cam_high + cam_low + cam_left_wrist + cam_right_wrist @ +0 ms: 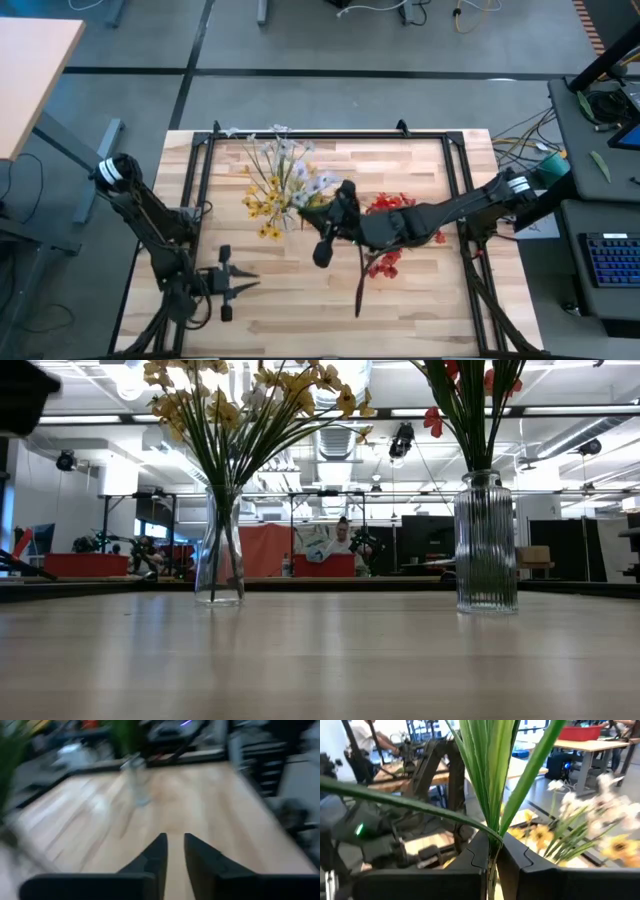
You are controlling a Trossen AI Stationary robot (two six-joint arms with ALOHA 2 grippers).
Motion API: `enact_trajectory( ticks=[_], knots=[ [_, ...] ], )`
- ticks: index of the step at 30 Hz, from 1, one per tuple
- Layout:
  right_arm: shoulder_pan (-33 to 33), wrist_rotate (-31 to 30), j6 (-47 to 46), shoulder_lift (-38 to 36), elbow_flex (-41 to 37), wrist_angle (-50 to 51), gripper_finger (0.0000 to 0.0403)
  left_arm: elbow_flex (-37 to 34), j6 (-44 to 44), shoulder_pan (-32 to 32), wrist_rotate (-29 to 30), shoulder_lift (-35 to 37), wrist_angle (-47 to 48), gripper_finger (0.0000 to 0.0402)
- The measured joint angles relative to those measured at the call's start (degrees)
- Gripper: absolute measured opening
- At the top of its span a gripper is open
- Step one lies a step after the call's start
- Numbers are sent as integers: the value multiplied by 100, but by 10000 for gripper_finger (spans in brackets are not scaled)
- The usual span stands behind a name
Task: Sort flowers into vase by color
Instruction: Put the white flower into the left transparent vase
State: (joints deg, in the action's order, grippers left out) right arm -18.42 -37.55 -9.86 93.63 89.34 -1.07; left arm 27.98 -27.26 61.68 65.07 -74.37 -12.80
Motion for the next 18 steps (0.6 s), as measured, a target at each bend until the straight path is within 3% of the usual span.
enact_trajectory(
  ticks=[4, 9, 12, 18],
  knots=[
    [-93, 3, 28, 243, -2, -199, 13, -609, 2064, -322, -1037, -11, -2355, 7],
    [-122, -2, 60, 512, -1, -480, 13, -1621, 2800, -1020, -2060, -18, -4460, 9],
    [-107, -64, 73, 616, -2, -570, 13, -2001, 2707, -1462, -2149, -18, -4947, 2],
    [-53, -926, 302, 891, 0, -603, 13, -2146, 2802, -2064, -2133, -22, -4935, 11]
  ],
)
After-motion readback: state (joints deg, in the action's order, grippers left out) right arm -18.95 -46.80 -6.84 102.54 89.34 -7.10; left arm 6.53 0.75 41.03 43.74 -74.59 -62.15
